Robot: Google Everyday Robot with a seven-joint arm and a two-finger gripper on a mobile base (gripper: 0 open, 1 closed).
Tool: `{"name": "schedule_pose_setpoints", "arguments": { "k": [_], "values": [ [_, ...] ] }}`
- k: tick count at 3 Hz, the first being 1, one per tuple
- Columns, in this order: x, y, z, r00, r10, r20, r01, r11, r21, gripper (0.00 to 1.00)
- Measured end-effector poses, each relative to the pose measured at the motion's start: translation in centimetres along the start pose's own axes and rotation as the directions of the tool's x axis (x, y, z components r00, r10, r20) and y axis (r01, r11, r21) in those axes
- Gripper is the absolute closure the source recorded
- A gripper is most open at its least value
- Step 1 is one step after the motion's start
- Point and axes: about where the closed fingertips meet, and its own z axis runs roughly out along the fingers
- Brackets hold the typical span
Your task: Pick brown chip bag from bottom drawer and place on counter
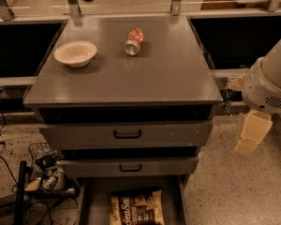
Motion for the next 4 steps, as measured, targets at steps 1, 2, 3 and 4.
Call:
{"name": "schedule_pose_setpoints", "arguments": {
  "k": [1,2,3,4],
  "values": [
    [0.1,0.0,0.2,1.000,0.000,0.000,0.000,1.0000,-0.004,0.00],
    [0.2,0.3,0.8,0.996,0.006,0.089,-0.002,0.9987,-0.051,0.00],
    [1.1,1.1,2.6,0.961,0.003,0.276,0.044,0.9853,-0.165,0.00],
    [-0.2,1.6,2.7,0.930,0.006,0.369,0.074,0.9767,-0.202,0.00]
  ]
}}
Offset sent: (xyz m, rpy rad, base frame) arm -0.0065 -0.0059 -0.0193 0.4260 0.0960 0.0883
